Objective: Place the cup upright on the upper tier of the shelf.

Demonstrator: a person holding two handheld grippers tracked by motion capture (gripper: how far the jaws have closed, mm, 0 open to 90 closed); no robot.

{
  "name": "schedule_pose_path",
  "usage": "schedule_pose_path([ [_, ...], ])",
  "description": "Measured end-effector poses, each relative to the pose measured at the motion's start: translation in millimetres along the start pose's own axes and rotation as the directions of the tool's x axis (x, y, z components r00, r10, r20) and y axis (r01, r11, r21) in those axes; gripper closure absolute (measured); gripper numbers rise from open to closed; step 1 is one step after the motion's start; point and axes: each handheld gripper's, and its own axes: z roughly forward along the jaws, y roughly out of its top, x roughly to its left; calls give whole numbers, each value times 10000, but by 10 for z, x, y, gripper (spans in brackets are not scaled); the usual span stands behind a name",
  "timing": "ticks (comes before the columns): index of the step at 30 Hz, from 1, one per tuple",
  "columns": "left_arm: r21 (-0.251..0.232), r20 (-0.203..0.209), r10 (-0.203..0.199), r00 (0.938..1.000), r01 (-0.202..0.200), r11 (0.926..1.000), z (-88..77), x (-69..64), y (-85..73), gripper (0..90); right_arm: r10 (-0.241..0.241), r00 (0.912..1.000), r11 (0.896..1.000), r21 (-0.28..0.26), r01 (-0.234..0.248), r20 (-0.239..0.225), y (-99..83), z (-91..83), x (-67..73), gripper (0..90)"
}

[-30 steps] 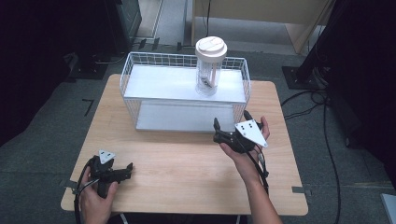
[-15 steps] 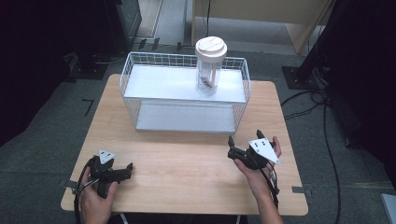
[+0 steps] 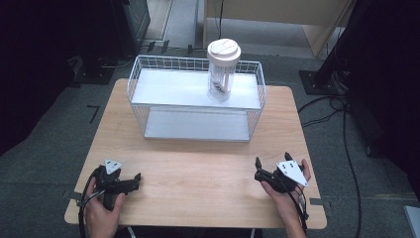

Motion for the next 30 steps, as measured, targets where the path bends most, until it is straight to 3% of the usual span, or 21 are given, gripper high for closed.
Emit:
schedule_pose_path([
  [4, -1, -3, 2, 10000, -2, 10000, 0, 0, 0, 0, 67, 9991, 9992, 383, -83, 420, -162, -77, -186, 0],
  [12, 3, 0, 1, 10000, -1, 10000, 0, 0, 0, 0, -14, 9968, 9953, 968, -64, 802, -337, -211, -421, 0],
  [20, -2, -1, -1, 10000, 1, 10000, 0, 0, 0, 0, 104, 9949, 9905, 1351, -239, 1001, -406, -305, -572, 0],
  [23, -1, -1, -11, 10000, 11, 10000, 0, -1, -1, 0, 327, 9940, 9828, 1777, -510, 1047, -444, -330, -650, 0],
  [25, -1, -3, -10, 10000, 10, 10000, 0, -1, -1, 0, 347, 9943, 9689, 2407, -582, 1009, -457, -331, -711, 0],
  [27, -2, -2, 2, 10000, -2, 10000, 0, 0, 0, 0, 339, 9939, 9648, 2559, -600, 1053, -462, -329, -730, 0],
  [28, -1, -2, -11, 10000, 11, 10000, 0, -1, -1, 0, 367, 9930, 9602, 2715, -661, 1120, -466, -331, -743, 0],
  [29, -1, -2, -12, 10000, 12, 10000, 0, -1, -1, 0, 355, 9931, 9486, 3091, -686, 1115, -474, -332, -774, 0],
  [30, -1, -2, -12, 10000, 12, 10000, 0, -1, -1, 0, 355, 9931, 9486, 3091, -686, 1115, -474, -332, -774, 0],
])
